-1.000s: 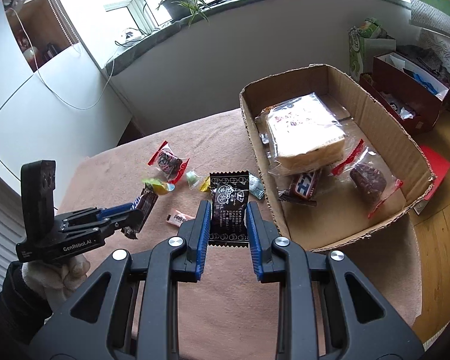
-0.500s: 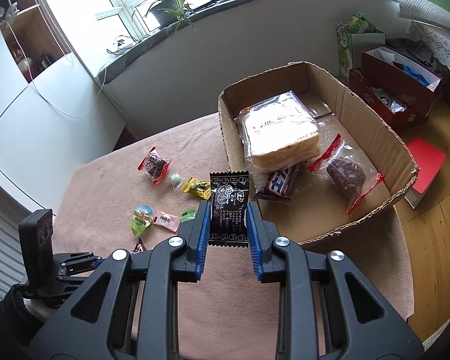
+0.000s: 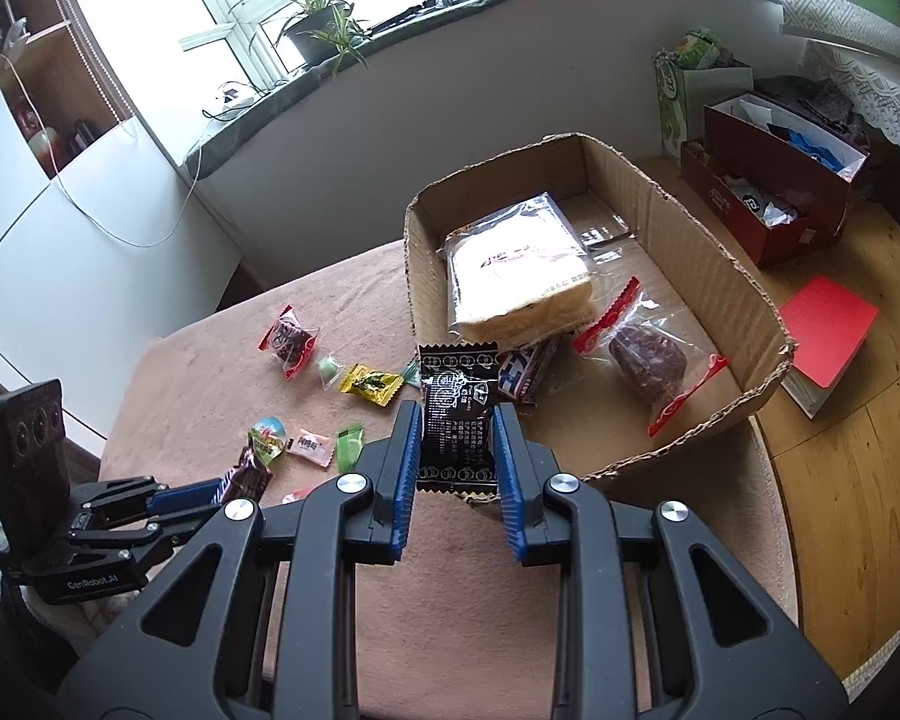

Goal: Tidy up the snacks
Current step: 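Lift the Snickers bar and black packet and carry them toward the box, then lower the Snickers bar and black packet into the box and open both tools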

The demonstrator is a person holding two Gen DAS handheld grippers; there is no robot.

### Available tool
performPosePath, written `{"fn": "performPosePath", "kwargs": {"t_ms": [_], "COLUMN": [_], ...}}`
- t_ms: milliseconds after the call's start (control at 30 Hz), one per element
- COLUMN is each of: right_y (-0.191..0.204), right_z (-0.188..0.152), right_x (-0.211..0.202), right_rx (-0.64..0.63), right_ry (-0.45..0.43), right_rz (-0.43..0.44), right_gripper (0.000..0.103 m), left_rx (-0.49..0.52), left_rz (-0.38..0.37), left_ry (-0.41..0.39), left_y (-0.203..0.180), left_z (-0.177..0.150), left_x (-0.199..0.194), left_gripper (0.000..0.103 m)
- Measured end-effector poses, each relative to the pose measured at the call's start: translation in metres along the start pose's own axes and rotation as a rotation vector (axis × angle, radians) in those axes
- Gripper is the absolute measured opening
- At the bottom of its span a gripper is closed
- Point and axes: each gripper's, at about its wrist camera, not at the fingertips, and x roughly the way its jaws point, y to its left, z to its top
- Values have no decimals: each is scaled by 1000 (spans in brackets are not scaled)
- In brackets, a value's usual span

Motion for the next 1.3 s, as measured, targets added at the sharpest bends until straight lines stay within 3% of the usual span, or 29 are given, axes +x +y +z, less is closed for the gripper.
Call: {"fn": "performPosePath", "kwargs": {"t_ms": [233, 433, 1000, 1033, 1067, 1100, 1133, 1300], "right_y": [-25, -45, -84, -85, -84, -84, -83, -78], "right_z": [15, 27, 40, 40, 40, 40, 40, 39], "right_x": [-3, 2, 9, 9, 9, 8, 6, 0], "right_rx": [8, 18, 72, 72, 73, 74, 73, 71], "right_ry": [-6, -1, -3, -2, -3, -8, -16, -33], "right_rz": [-52, -90, -140, -145, -149, -151, -151, -157], "right_gripper": [25, 25, 26, 36, 55, 63, 67, 67], "left_rx": [76, 139, 173, 171, 168, 164, 162, 151], "left_rz": [8, 4, -32, -31, -30, -29, -27, -19], "left_ry": [-77, -90, -32, -21, -13, -16, -21, -42], "left_y": [-30, -58, -101, -102, -102, -101, -101, -96], "left_z": [46, 73, 89, 90, 89, 89, 89, 87], "left_x": [13, 40, 91, 93, 95, 95, 94, 83], "left_gripper": [26, 26, 26, 29, 35, 38, 42, 42]}}
